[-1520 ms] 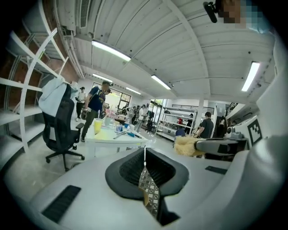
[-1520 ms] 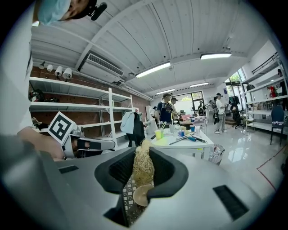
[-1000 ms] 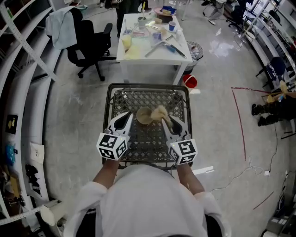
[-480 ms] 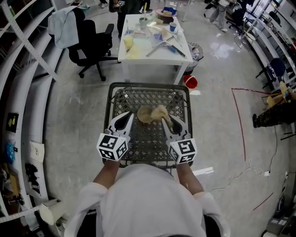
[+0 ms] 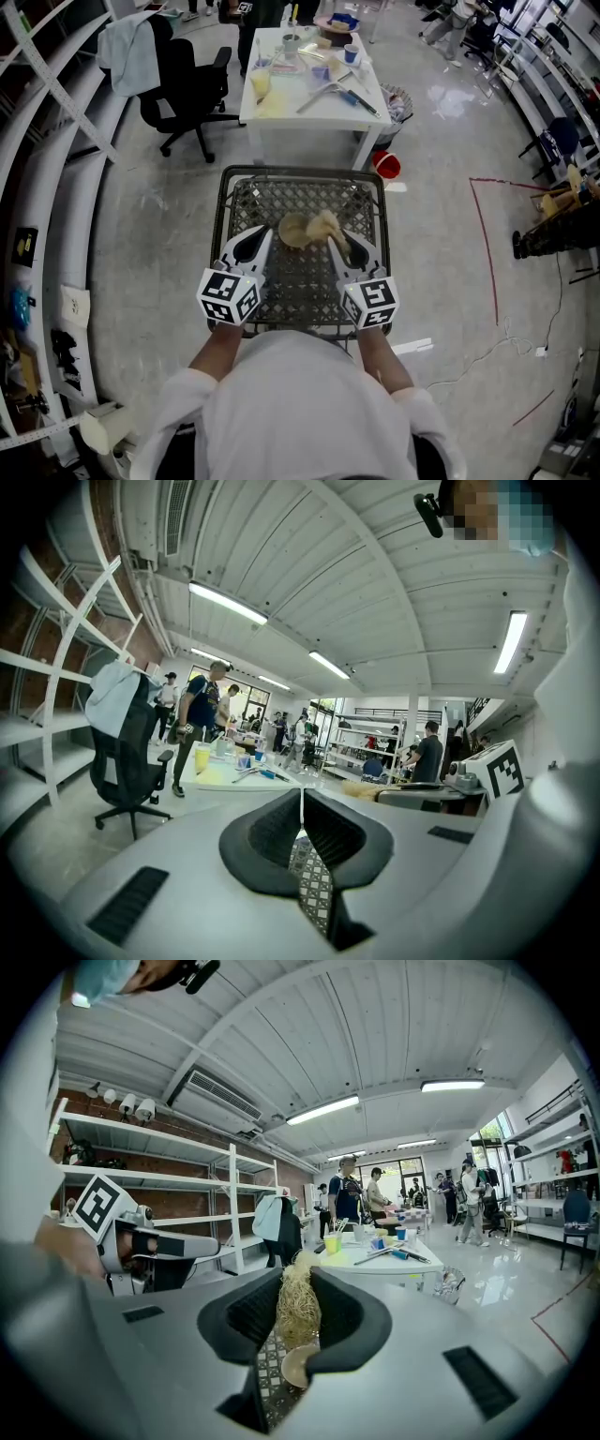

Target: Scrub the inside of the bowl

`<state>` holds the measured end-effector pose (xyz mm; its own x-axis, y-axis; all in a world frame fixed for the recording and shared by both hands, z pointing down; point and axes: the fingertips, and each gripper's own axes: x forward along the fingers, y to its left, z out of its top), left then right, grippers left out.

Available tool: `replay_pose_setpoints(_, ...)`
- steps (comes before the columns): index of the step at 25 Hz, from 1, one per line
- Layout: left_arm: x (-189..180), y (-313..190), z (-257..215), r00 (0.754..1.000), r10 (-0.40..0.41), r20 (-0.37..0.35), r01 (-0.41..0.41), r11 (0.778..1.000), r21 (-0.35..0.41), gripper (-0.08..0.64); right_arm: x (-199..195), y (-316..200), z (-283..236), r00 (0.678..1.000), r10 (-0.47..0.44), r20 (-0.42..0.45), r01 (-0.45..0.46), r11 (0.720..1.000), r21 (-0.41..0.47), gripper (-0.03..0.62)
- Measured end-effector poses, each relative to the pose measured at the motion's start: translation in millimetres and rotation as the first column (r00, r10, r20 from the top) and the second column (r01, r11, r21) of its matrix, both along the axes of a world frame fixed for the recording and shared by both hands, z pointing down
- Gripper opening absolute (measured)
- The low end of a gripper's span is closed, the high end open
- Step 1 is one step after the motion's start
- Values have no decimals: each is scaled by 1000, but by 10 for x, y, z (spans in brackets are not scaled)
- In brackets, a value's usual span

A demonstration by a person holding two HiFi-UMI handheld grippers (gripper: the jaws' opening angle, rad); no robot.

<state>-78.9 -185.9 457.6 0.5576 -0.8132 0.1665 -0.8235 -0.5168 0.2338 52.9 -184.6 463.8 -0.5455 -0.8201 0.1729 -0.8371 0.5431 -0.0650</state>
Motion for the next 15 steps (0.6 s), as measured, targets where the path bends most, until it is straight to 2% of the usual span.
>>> replay_pose_setpoints(15,29,-22,21,1000,4,-3,-4,1000,-5,40,19,-21,-26,1000,-4,-9,5,1000,5,100)
